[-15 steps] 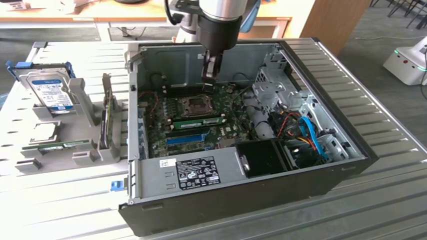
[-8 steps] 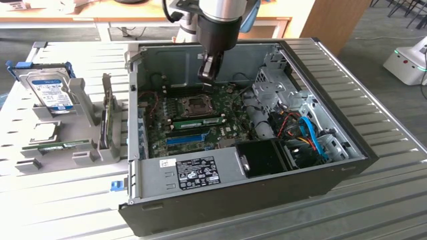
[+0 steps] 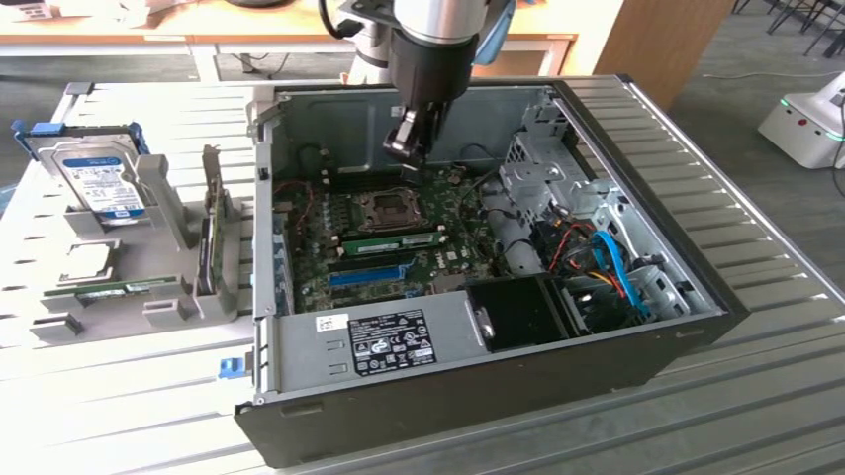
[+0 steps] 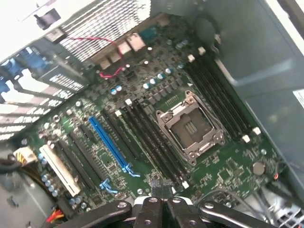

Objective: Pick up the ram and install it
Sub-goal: 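Press down the ram until it locks into place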

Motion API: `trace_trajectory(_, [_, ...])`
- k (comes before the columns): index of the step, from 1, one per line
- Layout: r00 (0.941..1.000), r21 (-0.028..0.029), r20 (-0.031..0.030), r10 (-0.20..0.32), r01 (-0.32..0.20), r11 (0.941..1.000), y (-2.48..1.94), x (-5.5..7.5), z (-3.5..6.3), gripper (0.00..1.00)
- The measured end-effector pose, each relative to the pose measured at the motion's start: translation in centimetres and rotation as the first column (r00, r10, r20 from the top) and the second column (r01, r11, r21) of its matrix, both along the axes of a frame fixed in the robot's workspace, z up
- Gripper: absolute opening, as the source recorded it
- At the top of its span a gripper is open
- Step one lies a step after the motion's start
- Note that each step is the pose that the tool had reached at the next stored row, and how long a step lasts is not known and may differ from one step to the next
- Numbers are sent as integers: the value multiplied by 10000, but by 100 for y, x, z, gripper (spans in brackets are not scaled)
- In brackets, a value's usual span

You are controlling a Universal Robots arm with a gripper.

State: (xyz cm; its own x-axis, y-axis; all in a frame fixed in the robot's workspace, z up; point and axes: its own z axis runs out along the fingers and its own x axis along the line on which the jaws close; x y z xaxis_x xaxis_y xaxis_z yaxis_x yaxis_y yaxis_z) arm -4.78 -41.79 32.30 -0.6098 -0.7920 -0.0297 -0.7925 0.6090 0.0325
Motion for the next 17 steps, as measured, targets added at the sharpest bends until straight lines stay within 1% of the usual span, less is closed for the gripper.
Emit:
trace_trajectory(2, [9994,0,0,-359,359,9994,0,0,-3,10])
trace_trajectory(5, [9960,0,0,-898,898,9960,0,0,-7,10])
trace_trajectory(9, [9868,0,0,-1618,1618,9868,0,0,-10,10])
trace_trajectory(11, [9806,0,0,-1958,1958,9806,0,0,-11,10])
trace_trajectory(13, [9730,0,0,-2310,2310,9730,0,0,-12,10])
trace_trajectory(17, [9549,0,0,-2968,2968,9549,0,0,-14,10])
